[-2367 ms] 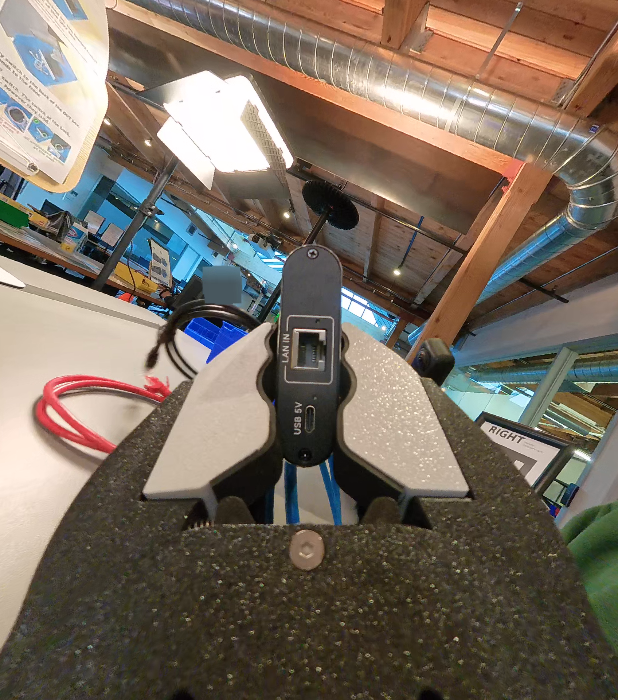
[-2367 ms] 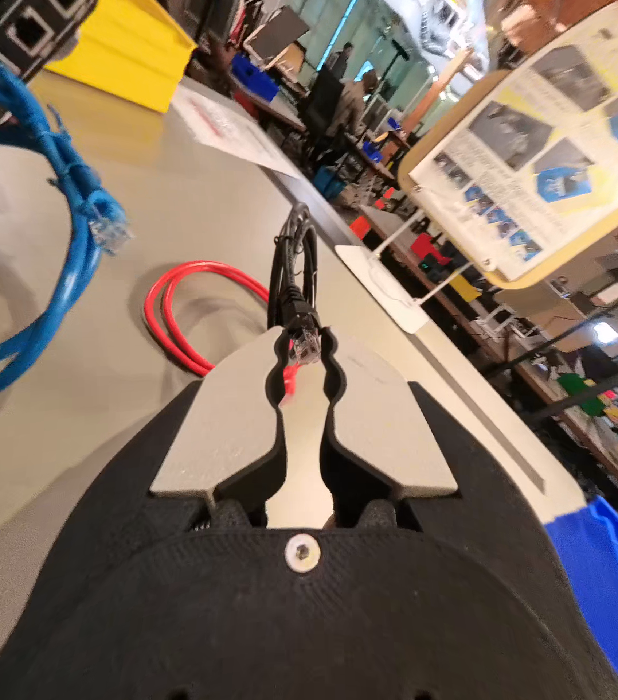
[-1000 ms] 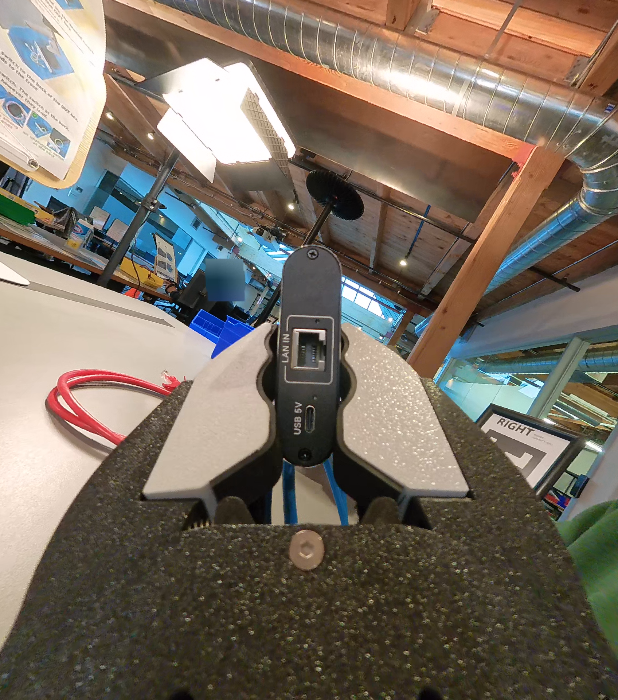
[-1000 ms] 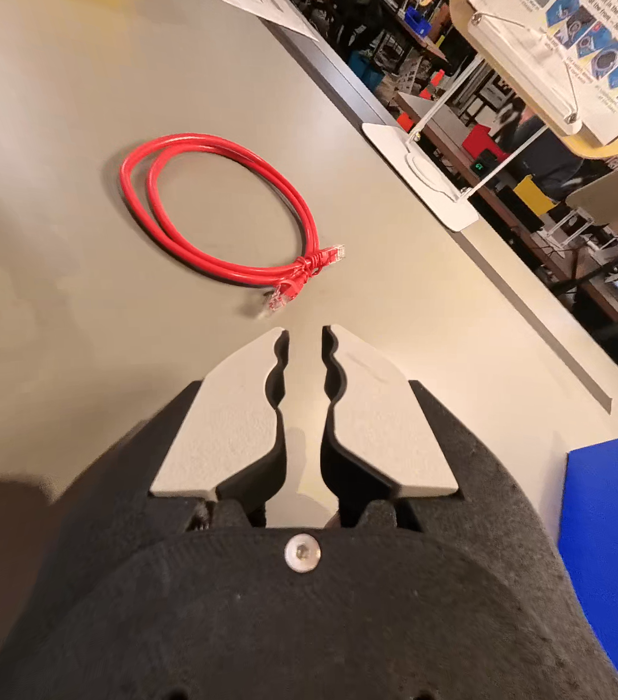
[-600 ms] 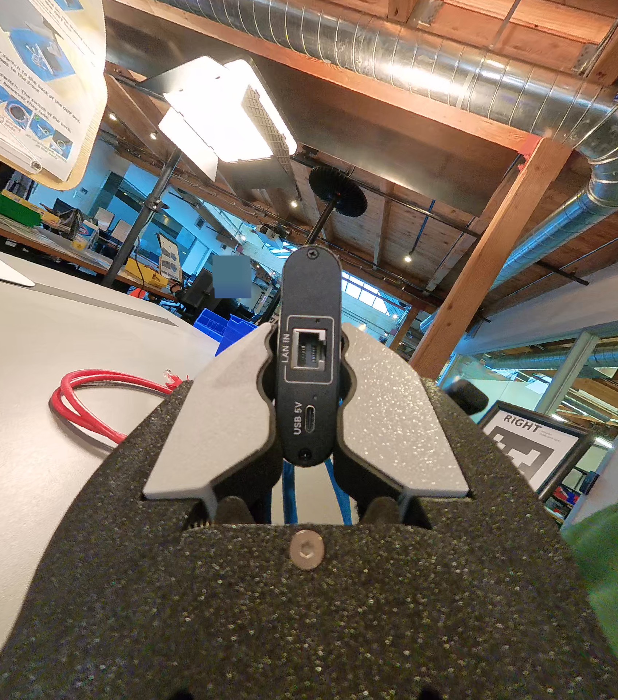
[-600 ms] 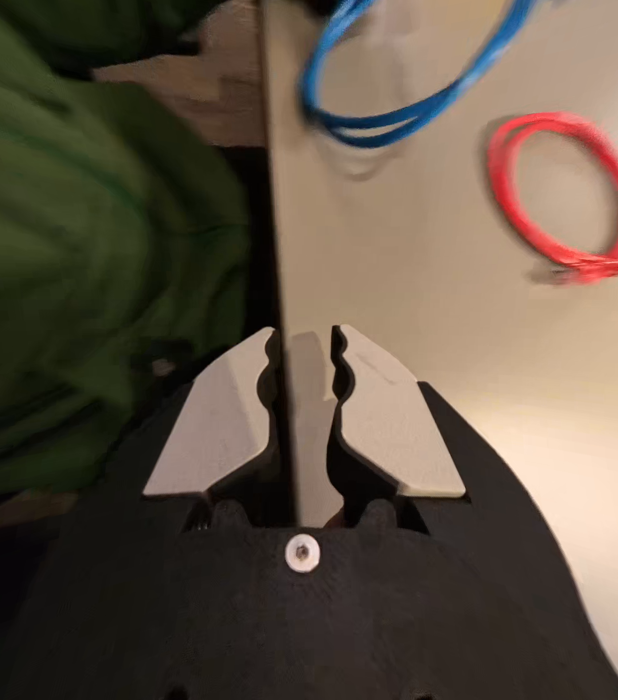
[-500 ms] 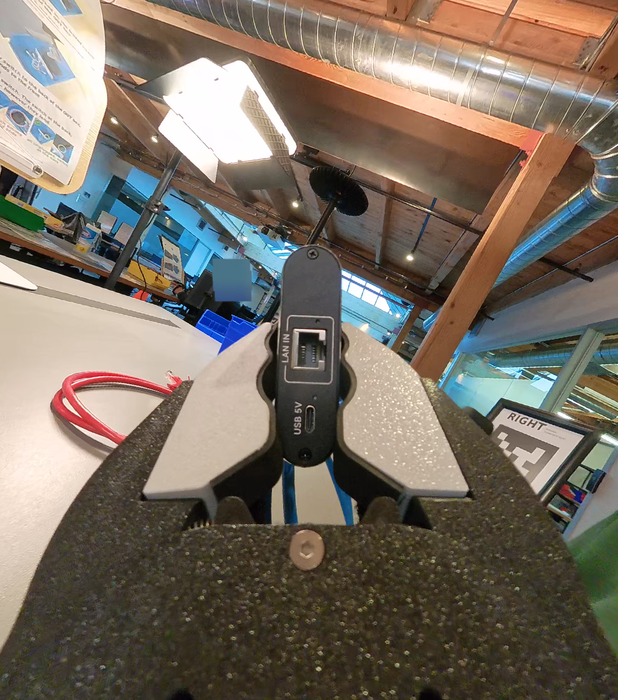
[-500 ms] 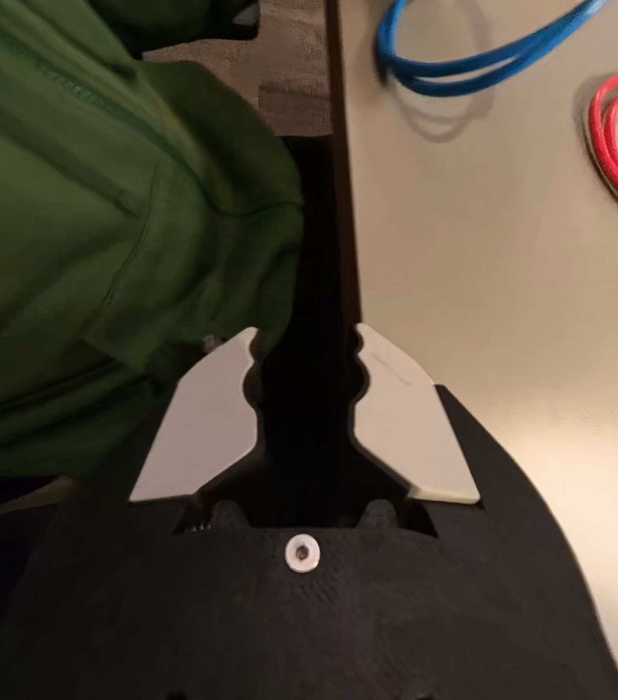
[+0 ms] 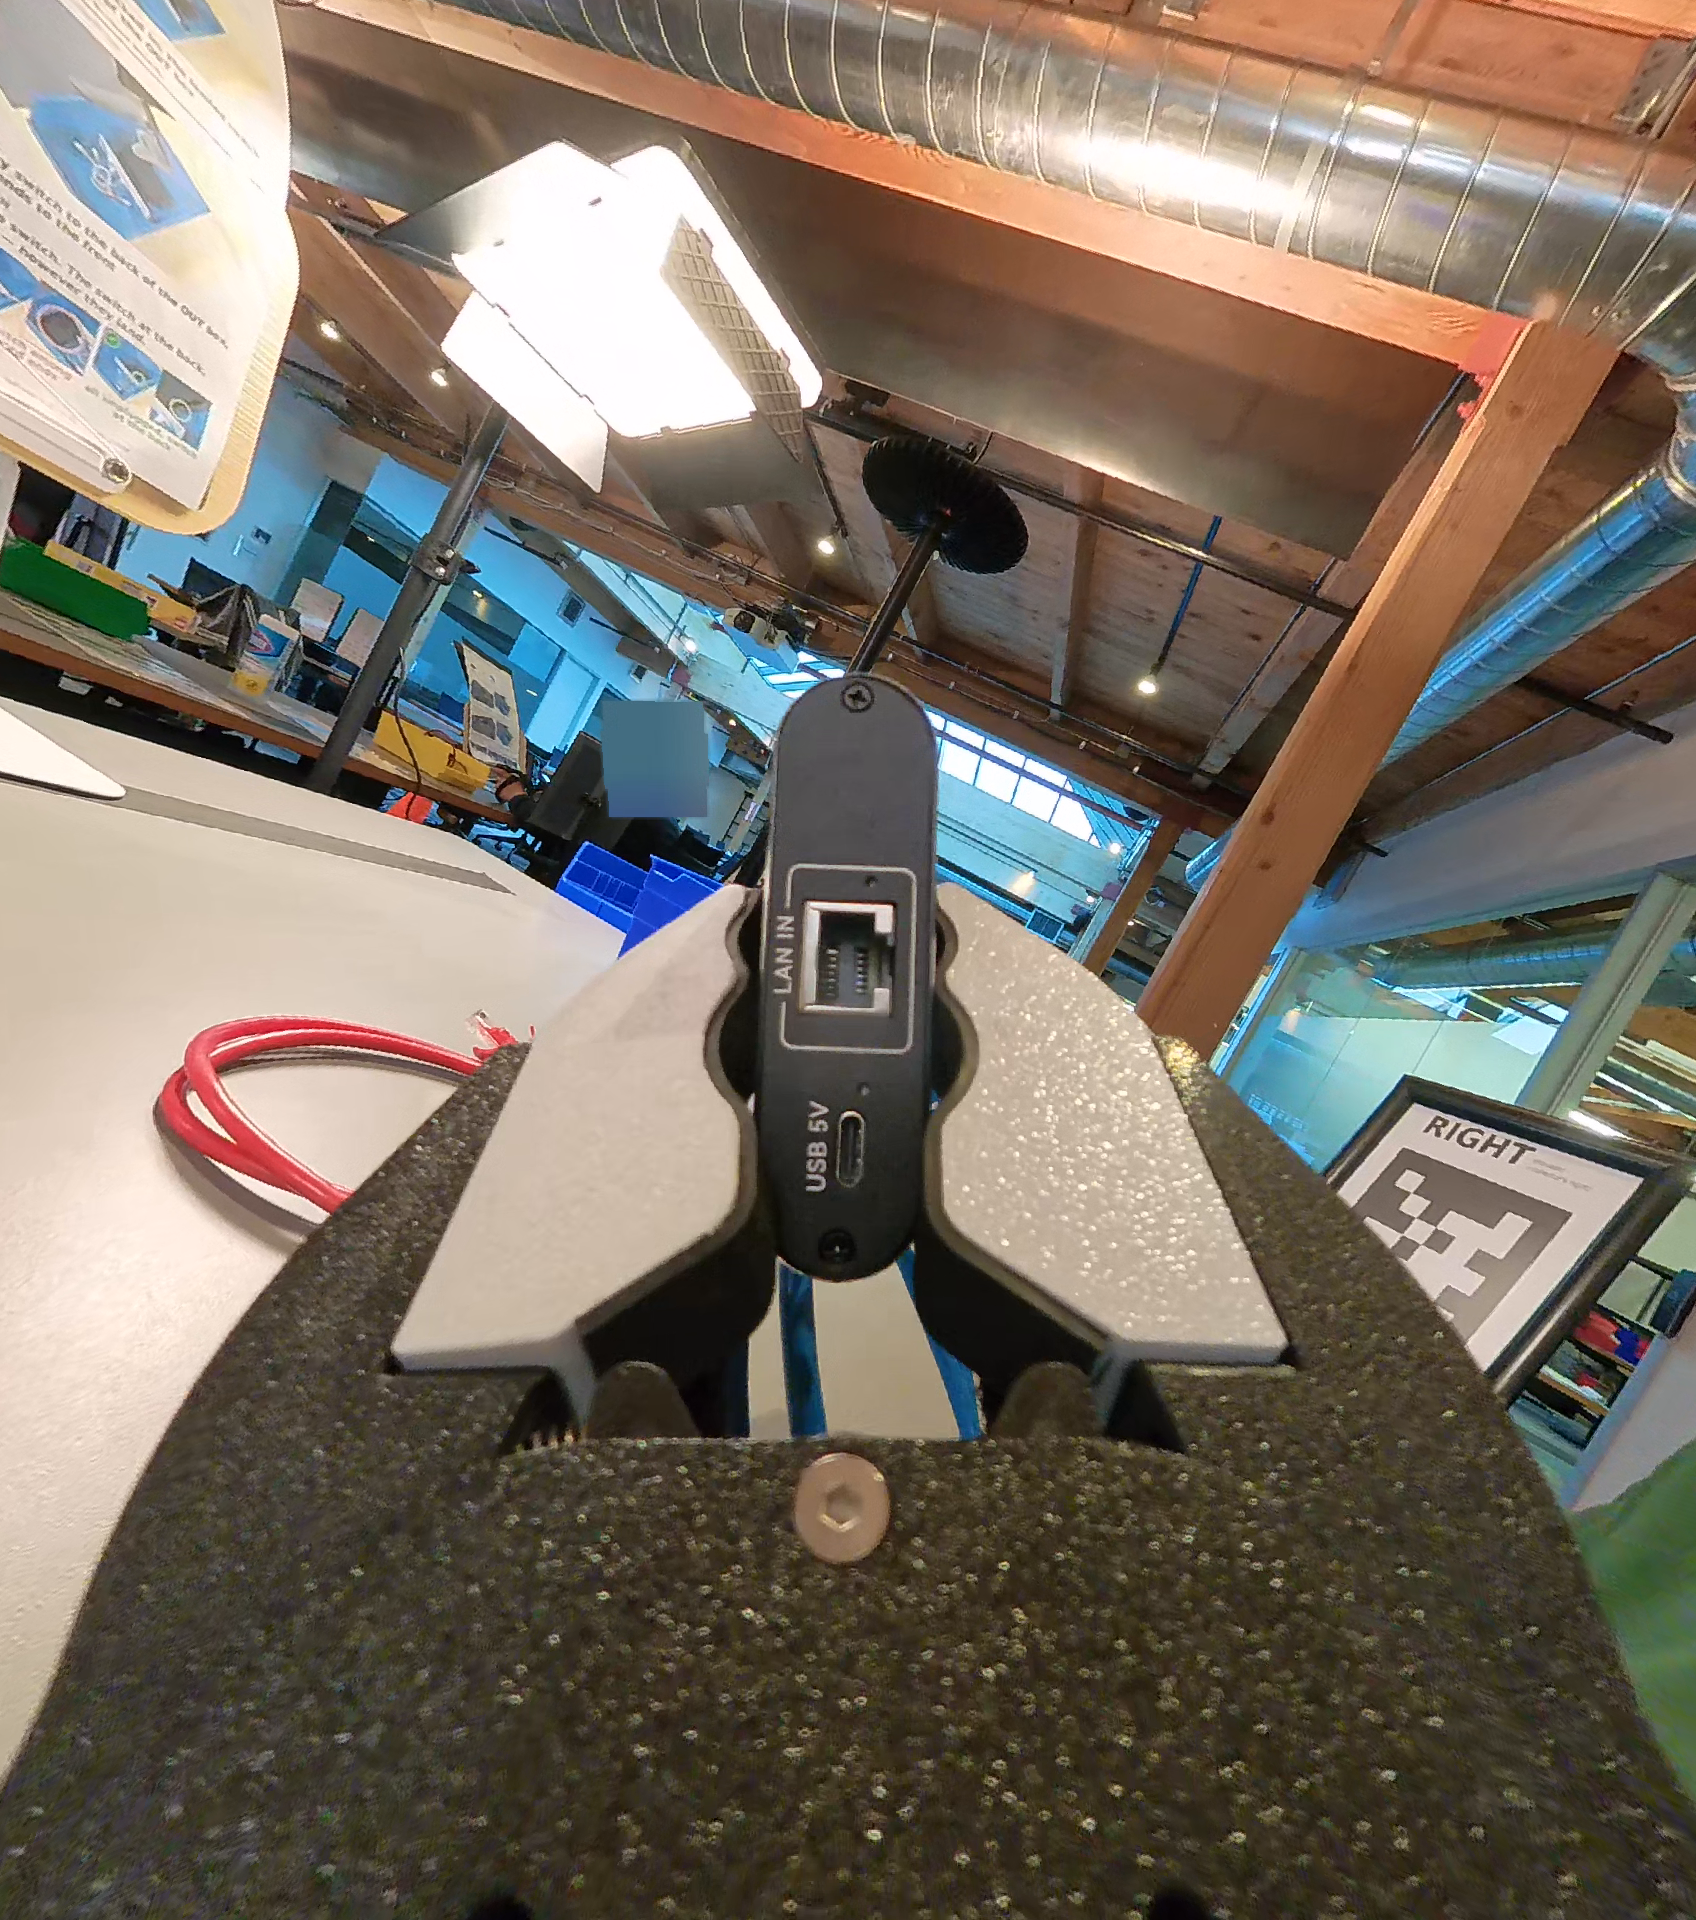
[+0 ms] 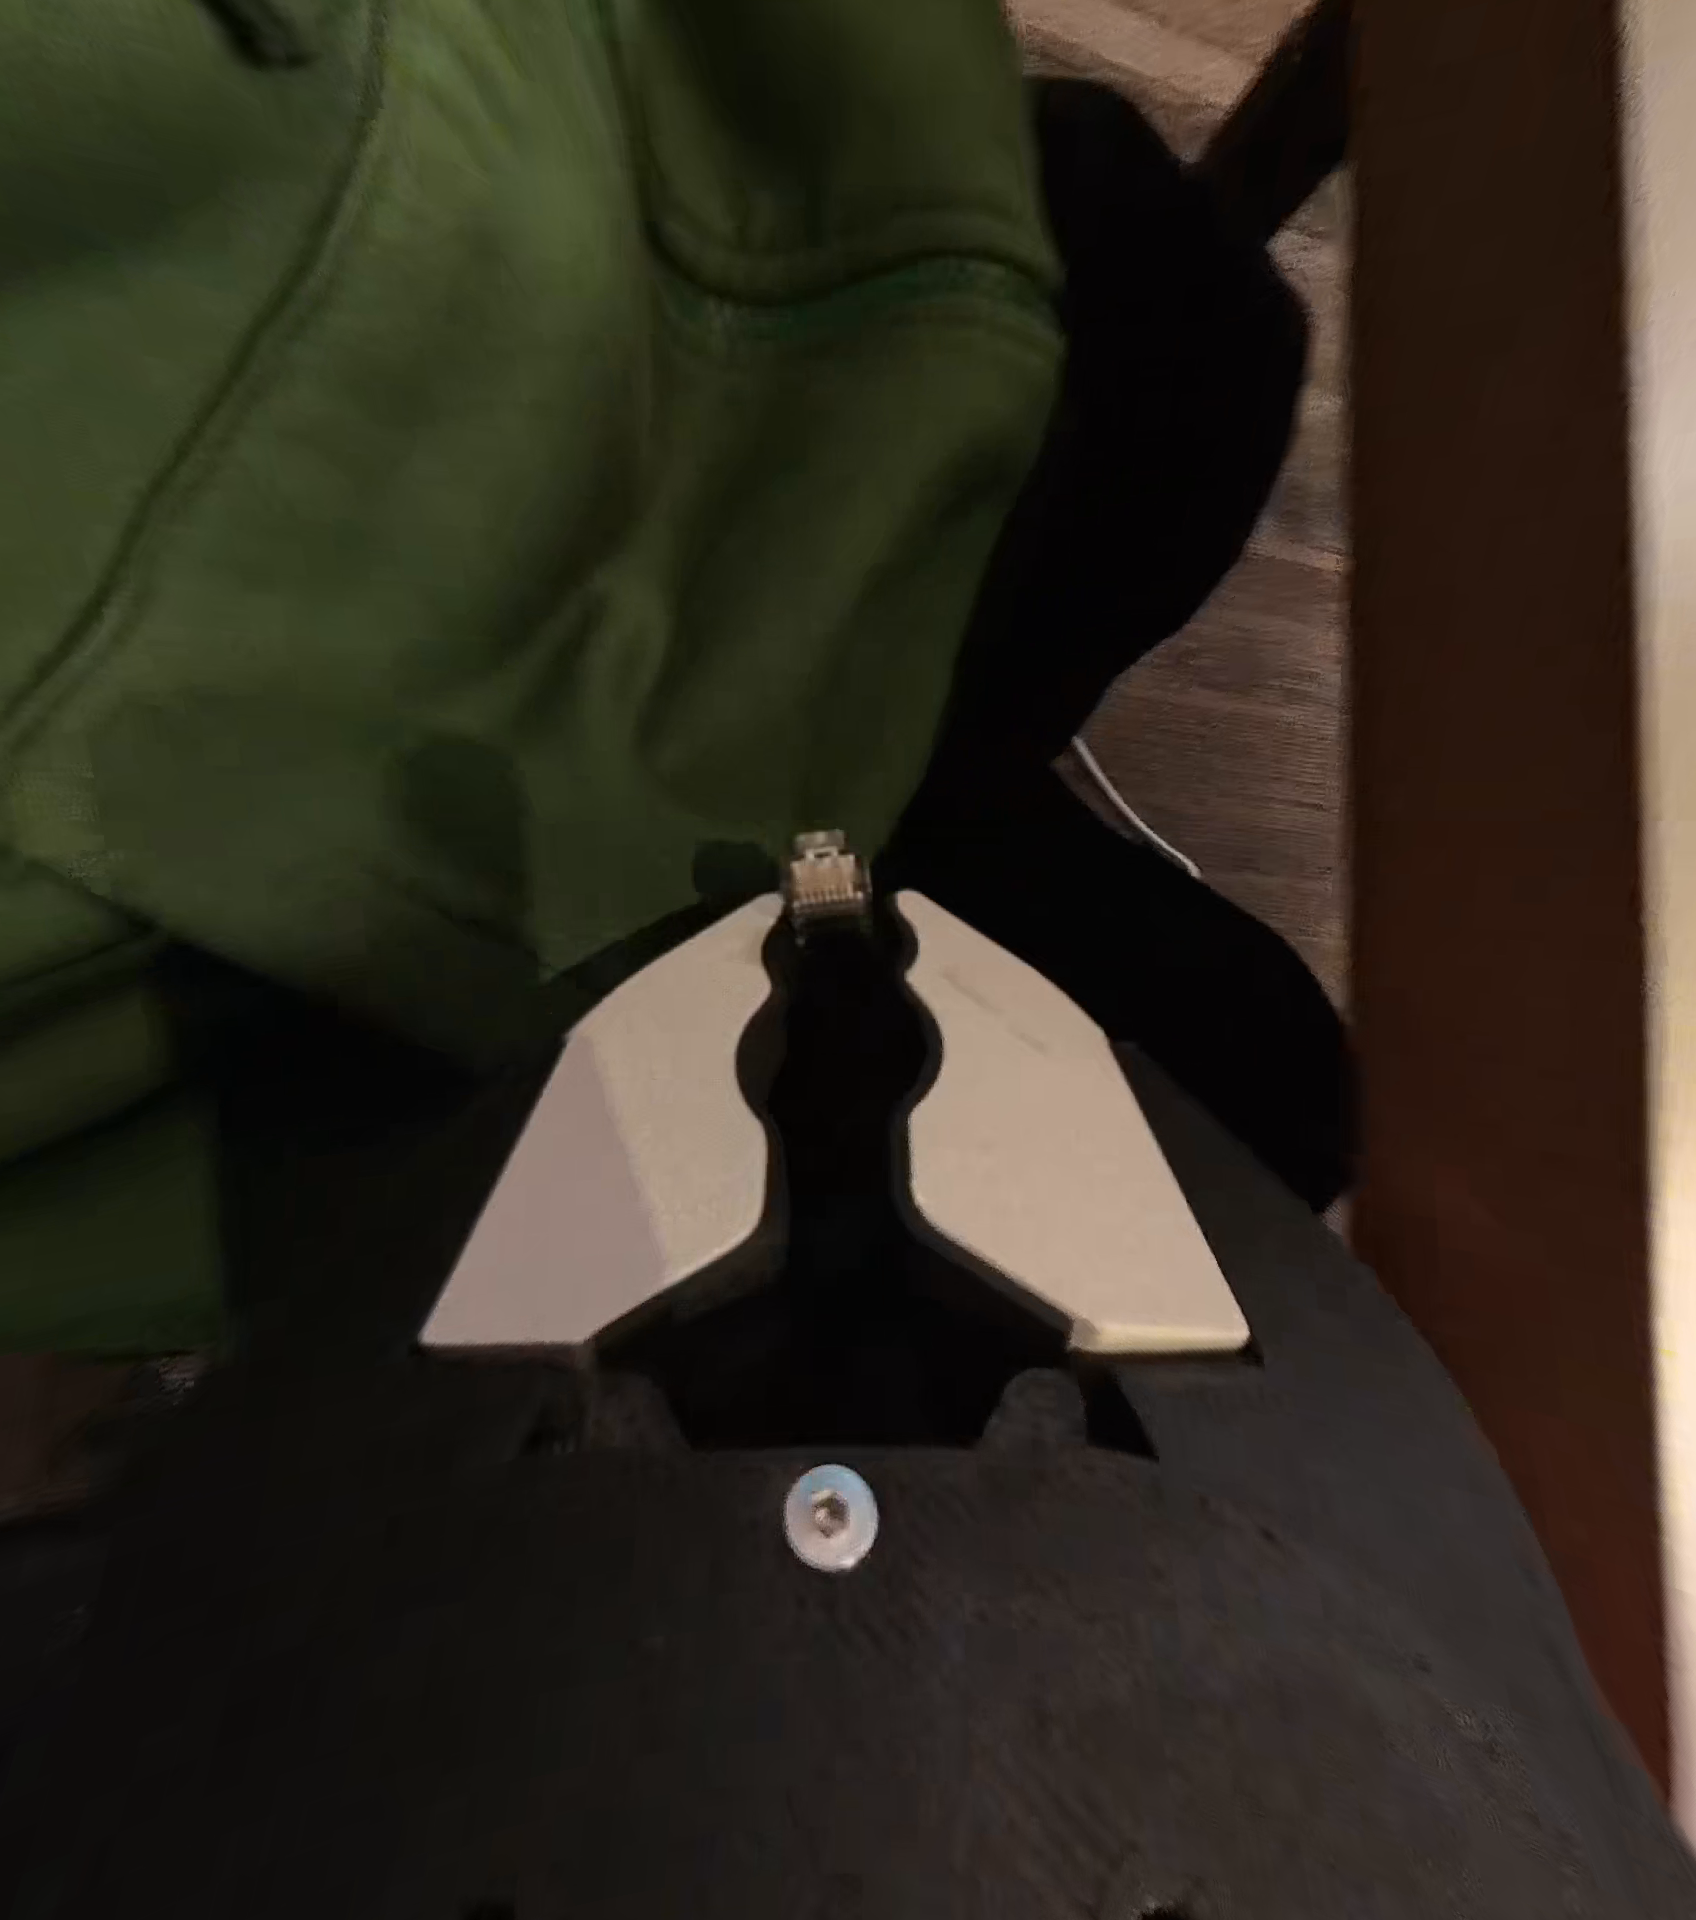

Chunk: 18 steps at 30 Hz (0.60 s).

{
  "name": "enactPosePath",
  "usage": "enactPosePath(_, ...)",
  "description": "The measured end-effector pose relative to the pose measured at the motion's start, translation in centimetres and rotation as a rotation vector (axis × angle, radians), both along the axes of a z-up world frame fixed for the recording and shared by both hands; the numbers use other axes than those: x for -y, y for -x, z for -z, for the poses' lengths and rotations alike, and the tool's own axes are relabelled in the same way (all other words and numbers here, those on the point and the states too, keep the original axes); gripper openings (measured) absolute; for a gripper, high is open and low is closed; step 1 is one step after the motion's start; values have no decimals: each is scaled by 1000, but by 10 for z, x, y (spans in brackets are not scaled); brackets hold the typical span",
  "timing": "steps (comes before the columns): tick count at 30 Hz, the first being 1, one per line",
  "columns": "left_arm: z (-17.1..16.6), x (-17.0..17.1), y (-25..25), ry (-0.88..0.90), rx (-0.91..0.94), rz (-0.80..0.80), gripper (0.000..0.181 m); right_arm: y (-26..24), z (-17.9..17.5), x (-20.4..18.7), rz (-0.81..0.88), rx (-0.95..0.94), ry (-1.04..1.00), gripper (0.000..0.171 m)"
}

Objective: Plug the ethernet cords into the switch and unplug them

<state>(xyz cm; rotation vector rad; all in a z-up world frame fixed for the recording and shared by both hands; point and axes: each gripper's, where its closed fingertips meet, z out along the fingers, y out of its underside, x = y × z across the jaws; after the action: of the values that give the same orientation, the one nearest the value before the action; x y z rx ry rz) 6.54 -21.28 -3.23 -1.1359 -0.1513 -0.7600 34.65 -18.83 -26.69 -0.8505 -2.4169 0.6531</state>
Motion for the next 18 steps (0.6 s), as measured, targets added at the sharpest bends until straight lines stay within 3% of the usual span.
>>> enactPosePath(4, 0, -1, -1, 5, 2, 11, 28, 5, -57, -2, 3, -122, 60, 14)
enactPosePath(6, 1, -2, -2, 10, -2, 12, 28, 9, -106, -7, 9, -213, 90, 14)
enactPosePath(10, 0, -1, -2, 6, -11, 5, 28, 35, -227, -53, 134, -488, 158, 12)
enactPosePath(12, 0, 0, -2, -1, -12, 0, 28, 56, -287, -102, 320, -682, 175, 12)
enactPosePath(14, 0, 0, -2, -3, -11, -2, 28, 70, -327, -174, 634, -883, 120, 13)
enactPosePath(16, 0, 0, -2, -3, -9, -1, 28, 65, -336, -242, 987, -1046, 68, 13)
enactPosePath(18, 0, 0, -2, -4, -8, 0, 28, 64, -305, -273, 1178, -1070, 53, 14)
